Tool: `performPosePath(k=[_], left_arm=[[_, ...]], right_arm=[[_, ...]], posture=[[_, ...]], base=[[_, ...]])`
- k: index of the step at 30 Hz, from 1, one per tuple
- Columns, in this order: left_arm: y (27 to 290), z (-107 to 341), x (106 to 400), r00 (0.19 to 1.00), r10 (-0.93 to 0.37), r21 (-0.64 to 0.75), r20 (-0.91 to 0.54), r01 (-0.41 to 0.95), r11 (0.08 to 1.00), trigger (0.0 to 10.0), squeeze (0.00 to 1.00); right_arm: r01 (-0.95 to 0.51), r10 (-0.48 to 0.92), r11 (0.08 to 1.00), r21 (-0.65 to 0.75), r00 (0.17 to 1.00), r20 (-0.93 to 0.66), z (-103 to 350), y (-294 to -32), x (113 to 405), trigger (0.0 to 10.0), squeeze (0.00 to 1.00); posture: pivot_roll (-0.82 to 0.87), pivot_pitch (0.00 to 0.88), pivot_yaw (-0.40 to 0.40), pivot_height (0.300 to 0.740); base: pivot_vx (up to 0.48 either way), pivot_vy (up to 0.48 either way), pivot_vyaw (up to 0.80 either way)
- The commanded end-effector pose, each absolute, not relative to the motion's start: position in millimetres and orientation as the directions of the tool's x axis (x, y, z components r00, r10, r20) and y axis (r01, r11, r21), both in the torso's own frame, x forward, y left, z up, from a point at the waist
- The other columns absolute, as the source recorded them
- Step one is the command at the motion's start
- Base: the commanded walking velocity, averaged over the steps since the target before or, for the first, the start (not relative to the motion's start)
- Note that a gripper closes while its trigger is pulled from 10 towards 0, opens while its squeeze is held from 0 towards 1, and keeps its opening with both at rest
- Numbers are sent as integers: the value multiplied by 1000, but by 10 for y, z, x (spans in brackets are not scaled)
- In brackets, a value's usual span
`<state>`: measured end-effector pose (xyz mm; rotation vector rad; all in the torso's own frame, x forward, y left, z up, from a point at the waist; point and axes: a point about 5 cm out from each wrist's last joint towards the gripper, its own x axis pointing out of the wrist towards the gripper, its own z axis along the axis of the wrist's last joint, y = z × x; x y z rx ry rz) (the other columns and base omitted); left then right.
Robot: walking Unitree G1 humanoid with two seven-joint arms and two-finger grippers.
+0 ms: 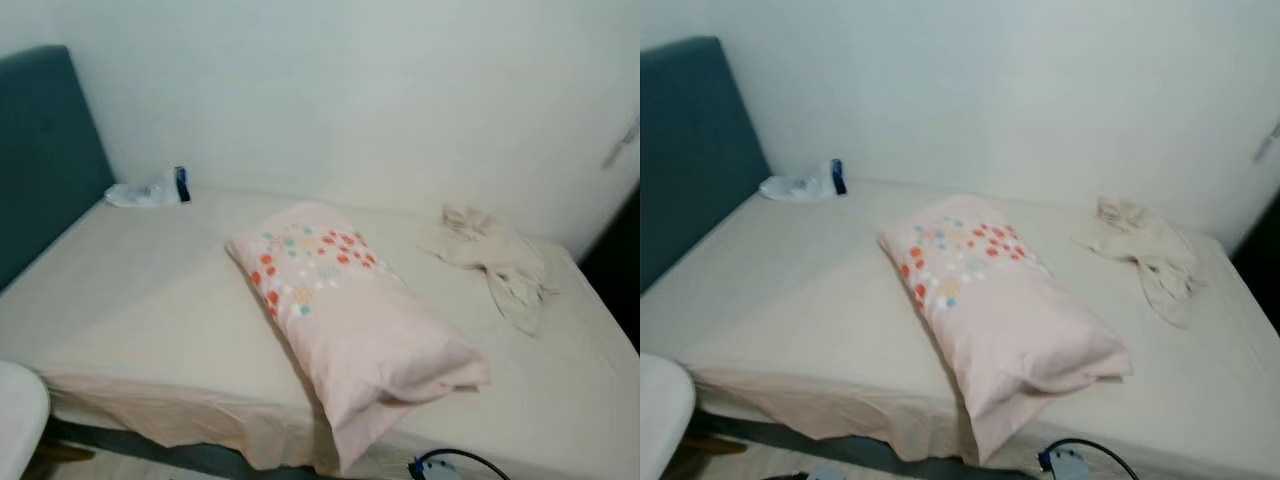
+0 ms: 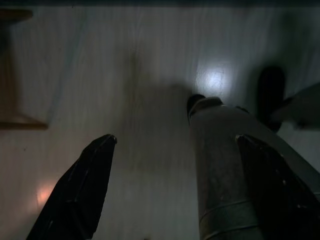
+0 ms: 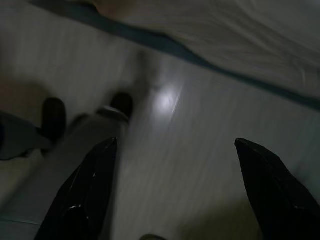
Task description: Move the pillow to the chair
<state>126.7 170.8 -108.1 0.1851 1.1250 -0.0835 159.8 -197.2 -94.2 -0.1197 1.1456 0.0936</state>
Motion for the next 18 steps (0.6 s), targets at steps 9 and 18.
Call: performPosePath(k=[9, 18], left_arm=[[1711, -1136, 1096, 363, 20, 96, -932, 191, 977, 10000, 0], [1698, -1138, 1088, 365, 20, 87, -931, 168, 982, 10000, 0]], right_arm=[[-153, 14, 987, -51, 400, -916, -949, -1961, 1586, 10000, 0], [-158, 24, 987, -40, 383, -924, -980, -1924, 1519, 10000, 0]], posture=[[71, 0, -56, 740], [67, 0, -45, 740]], base=[[0, -247, 0], [0, 0, 0]])
